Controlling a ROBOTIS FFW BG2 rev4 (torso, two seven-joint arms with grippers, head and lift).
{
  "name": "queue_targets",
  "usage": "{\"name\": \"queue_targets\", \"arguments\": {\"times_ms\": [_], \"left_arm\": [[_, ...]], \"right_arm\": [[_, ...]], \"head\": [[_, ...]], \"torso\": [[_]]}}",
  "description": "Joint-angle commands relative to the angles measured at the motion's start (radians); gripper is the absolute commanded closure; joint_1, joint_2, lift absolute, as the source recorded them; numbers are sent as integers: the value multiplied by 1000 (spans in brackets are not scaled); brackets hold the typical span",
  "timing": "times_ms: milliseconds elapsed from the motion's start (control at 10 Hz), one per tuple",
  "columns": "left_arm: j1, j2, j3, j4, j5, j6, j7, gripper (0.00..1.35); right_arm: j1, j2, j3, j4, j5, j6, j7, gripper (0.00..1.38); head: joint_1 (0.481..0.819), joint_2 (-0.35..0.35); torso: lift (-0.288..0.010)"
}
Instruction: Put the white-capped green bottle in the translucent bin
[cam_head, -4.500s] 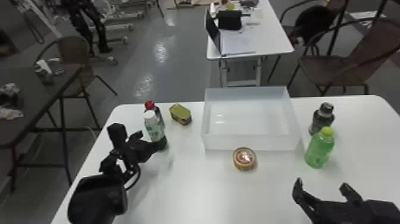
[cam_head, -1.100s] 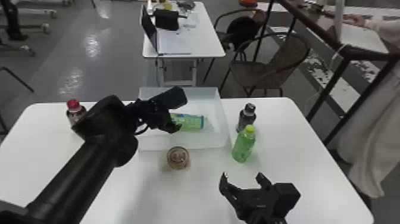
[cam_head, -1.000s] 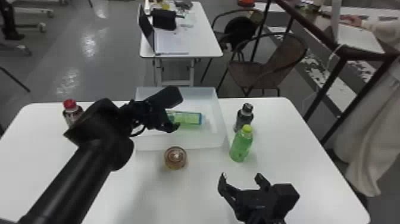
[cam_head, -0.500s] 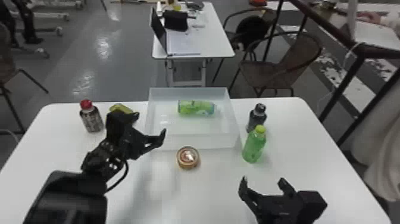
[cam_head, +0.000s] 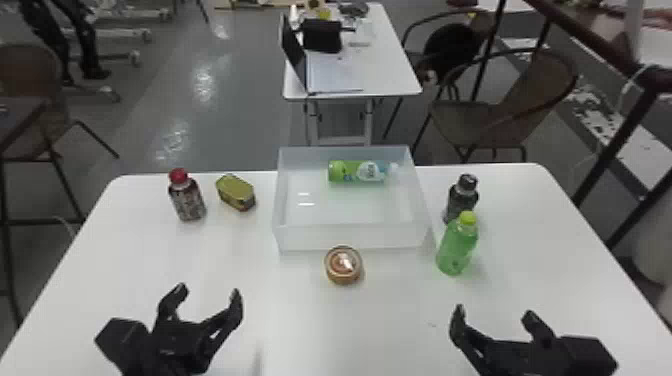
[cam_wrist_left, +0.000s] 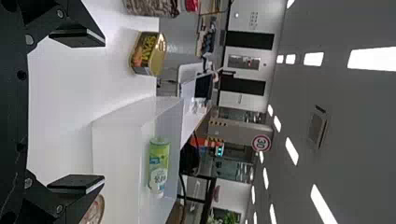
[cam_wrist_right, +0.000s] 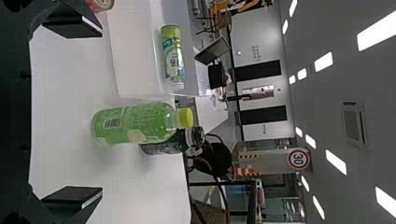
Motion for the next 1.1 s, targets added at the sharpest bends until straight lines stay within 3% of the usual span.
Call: {"name": "queue_targets", "arguments": {"times_ms": [0,200,400,1000], "left_arm": [[87,-5,52,-1,6,-81,34,252],[138,-5,112,-1,-26,-112,34,248],[138,-5,116,12,-52,-121,33,252],[136,-5,115,13,-39,-136,33,252]], "right_arm": [[21,-1,-2,-10,-2,0,-6,102],[35,-5,-2,-18,-3,0,-17,102],[36,-7,0,-18,-3,0,-19,102],[29,-5,1,-15,4,0,-19,101]], "head": [[695,46],[695,98],[695,145],[695,148]], "torso": [[-54],[-54],[-54],[-54]]}}
